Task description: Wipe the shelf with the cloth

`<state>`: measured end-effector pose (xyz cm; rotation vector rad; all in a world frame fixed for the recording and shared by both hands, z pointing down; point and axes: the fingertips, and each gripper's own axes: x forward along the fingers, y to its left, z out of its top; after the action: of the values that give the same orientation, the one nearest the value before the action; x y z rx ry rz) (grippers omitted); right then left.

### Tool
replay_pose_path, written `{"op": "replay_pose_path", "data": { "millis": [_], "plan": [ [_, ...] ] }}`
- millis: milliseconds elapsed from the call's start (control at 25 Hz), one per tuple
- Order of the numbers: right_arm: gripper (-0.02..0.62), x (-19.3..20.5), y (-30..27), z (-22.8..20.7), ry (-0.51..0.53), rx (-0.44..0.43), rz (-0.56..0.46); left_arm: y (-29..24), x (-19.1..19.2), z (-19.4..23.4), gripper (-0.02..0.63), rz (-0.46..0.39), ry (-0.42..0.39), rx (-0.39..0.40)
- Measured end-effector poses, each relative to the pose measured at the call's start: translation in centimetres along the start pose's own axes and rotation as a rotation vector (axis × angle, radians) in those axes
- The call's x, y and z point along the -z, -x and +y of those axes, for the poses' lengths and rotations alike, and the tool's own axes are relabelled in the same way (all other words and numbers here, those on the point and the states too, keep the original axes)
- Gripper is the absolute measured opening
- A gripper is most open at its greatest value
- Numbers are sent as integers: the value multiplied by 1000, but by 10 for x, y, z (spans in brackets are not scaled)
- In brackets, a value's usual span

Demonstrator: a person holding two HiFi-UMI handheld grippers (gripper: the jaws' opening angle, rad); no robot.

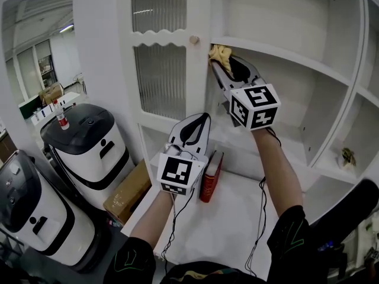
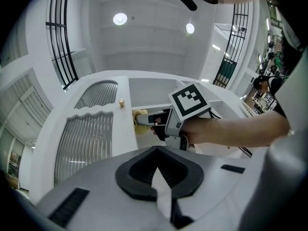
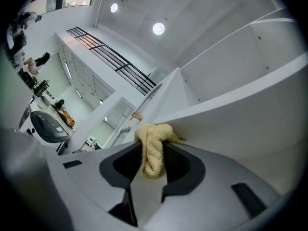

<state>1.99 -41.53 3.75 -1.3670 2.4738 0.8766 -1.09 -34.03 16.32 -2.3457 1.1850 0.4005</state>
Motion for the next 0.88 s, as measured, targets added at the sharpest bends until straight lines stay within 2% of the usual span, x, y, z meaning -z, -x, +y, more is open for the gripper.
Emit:
{"op": "replay_pose_path", "data": {
  "millis": [200, 520, 680, 880],
  "plan": [
    [130, -7, 7, 8, 1, -57, -40, -4, 2, -5, -2, 4, -1, 4],
    [132, -27, 36, 14, -60, -177, -184, -4, 8, -9, -2, 13, 15, 0],
    [132, -22, 43, 7, -67, -146, -179, -2, 11, -13, -2, 11, 58, 5],
    [132, 12, 43, -15, -53, -52, -77, -3, 13, -16, -2, 10, 70, 7]
  ]
}}
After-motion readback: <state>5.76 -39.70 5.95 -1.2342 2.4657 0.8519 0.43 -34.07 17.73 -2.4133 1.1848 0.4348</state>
